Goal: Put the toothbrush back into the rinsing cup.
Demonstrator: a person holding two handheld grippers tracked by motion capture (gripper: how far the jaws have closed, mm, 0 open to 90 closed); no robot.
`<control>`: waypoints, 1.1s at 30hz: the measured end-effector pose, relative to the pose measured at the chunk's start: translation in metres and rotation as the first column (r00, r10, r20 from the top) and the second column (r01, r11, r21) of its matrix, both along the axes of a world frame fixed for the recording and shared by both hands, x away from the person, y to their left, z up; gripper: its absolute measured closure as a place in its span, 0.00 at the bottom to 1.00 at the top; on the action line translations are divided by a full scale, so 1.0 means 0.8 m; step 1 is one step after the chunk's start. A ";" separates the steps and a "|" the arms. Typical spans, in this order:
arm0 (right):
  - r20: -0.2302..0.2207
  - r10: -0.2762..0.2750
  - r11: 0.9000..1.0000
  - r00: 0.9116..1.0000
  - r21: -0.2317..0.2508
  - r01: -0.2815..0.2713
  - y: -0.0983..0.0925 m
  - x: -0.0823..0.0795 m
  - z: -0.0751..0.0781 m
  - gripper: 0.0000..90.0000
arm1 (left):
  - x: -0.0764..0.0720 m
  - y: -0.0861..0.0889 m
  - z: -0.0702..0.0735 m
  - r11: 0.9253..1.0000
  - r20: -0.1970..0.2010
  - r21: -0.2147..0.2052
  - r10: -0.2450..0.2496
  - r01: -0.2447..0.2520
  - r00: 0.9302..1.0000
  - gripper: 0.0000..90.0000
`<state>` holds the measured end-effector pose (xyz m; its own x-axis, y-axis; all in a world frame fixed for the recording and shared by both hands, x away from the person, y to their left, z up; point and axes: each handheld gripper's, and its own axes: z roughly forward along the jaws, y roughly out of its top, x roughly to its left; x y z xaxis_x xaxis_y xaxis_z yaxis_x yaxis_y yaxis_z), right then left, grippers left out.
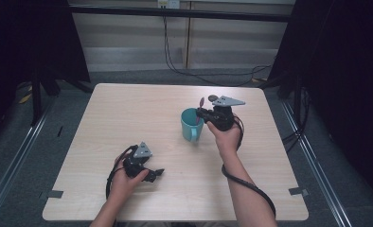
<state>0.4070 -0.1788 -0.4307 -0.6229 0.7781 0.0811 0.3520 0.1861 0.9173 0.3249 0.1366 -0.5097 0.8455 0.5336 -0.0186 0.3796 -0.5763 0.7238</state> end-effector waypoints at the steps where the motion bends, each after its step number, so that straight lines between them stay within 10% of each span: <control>1: -0.003 -0.001 1.000 1.000 0.003 0.001 -0.001 -0.001 0.000 0.92 | 0.000 0.000 0.000 1.000 0.000 0.000 0.000 0.000 1.000 0.17; 33: -0.031 -0.047 0.999 0.998 -0.014 0.046 -0.036 -0.041 0.005 0.38 | 0.000 0.000 0.000 1.000 0.000 -0.003 -0.007 0.007 1.000 0.17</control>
